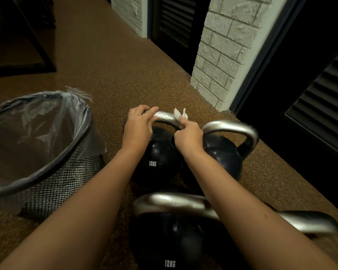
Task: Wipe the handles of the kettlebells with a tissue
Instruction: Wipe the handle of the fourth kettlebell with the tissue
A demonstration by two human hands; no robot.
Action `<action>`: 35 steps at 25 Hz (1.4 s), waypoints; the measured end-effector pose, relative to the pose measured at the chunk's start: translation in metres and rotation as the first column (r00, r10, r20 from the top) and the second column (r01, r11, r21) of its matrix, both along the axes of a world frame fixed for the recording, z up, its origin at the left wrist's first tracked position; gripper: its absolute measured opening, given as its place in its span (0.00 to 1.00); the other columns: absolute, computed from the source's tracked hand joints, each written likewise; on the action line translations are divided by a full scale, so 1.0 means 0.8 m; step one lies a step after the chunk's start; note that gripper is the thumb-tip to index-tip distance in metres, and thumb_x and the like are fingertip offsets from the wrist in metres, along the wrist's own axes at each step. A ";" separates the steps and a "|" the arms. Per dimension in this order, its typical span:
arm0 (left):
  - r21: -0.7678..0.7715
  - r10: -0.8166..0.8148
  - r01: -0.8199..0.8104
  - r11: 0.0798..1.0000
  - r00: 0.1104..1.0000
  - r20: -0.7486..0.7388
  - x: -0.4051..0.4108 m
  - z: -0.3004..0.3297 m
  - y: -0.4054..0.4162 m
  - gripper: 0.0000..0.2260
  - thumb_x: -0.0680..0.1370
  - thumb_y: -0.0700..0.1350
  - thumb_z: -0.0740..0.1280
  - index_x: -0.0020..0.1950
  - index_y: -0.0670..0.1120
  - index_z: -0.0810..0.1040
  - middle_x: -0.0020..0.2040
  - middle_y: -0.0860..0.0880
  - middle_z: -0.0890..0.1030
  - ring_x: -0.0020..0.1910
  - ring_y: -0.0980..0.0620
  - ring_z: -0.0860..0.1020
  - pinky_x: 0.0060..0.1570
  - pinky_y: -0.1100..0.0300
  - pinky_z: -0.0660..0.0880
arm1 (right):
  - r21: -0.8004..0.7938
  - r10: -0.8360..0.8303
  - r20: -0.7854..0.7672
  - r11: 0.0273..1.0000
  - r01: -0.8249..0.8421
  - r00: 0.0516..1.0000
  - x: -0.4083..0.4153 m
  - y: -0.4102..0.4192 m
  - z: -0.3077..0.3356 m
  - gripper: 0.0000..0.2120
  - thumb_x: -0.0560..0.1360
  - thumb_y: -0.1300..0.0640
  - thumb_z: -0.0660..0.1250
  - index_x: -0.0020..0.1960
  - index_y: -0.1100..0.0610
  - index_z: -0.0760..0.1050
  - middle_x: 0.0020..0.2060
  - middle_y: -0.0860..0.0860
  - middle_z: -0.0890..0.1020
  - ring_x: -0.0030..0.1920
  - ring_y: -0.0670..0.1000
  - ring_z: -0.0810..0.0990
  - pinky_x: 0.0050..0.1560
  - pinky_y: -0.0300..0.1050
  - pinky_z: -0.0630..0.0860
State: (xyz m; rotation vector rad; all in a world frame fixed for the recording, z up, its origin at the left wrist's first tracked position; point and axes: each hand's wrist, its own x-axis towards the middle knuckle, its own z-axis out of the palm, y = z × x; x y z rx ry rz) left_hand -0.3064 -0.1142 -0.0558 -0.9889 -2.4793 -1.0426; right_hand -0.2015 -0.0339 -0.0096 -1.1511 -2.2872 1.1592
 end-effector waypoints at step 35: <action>0.008 -0.049 0.049 0.999 0.999 0.003 -0.004 -0.001 -0.003 0.14 0.78 0.42 0.63 0.63 0.47 0.77 0.57 0.46 0.77 0.58 0.46 0.72 0.57 0.55 0.70 | -0.287 -0.075 0.263 0.946 0.153 0.962 0.002 -0.009 0.017 0.24 0.74 0.40 0.63 0.58 0.58 0.77 0.49 0.57 0.81 0.54 0.60 0.79 0.38 0.42 0.69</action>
